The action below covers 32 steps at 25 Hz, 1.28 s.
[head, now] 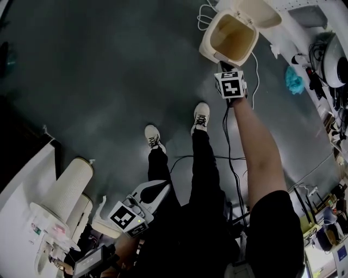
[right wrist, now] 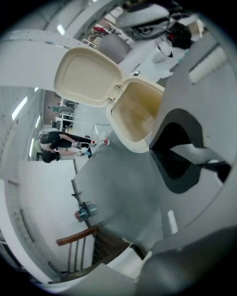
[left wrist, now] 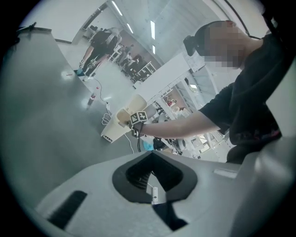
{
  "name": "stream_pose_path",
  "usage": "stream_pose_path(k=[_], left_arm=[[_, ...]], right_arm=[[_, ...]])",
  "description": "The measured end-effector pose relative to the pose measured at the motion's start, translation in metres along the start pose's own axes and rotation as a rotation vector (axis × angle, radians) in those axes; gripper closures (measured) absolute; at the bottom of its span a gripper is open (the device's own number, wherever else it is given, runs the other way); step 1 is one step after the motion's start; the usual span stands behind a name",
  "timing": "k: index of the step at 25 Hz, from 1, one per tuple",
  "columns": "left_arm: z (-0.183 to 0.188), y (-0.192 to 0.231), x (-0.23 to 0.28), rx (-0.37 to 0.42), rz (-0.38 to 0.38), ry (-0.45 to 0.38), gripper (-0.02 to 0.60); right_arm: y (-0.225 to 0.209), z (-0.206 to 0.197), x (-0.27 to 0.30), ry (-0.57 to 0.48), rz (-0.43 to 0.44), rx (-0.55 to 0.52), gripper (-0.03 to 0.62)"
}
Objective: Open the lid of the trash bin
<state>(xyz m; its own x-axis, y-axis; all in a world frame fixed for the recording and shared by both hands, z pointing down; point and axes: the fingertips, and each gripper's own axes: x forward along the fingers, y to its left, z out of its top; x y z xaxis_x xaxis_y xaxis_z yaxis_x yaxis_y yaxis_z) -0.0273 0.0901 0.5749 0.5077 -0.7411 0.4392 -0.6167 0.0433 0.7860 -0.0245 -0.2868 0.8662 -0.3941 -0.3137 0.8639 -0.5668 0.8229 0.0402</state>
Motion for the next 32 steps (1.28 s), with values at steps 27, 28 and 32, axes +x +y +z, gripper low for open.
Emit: stream_pose_path(k=[27, 28, 32], left_arm=[[0.105, -0.182, -0.126, 0.459, -0.325, -0.131, 0.581], [0.104, -0.186, -0.132, 0.463, -0.34, -0.127, 0.581], [0.088, -0.198, -0.145, 0.502, -0.379, -0.058, 0.581]], right_arm=[[0.179, 0.09, -0.579, -0.752, 0.383, 0.412, 0.586], [0.188, 0.085, -0.592, -0.766, 0.382, 0.426, 0.586], [0.222, 0.06, -0.63, -0.819, 0.35, 0.48, 0.586]])
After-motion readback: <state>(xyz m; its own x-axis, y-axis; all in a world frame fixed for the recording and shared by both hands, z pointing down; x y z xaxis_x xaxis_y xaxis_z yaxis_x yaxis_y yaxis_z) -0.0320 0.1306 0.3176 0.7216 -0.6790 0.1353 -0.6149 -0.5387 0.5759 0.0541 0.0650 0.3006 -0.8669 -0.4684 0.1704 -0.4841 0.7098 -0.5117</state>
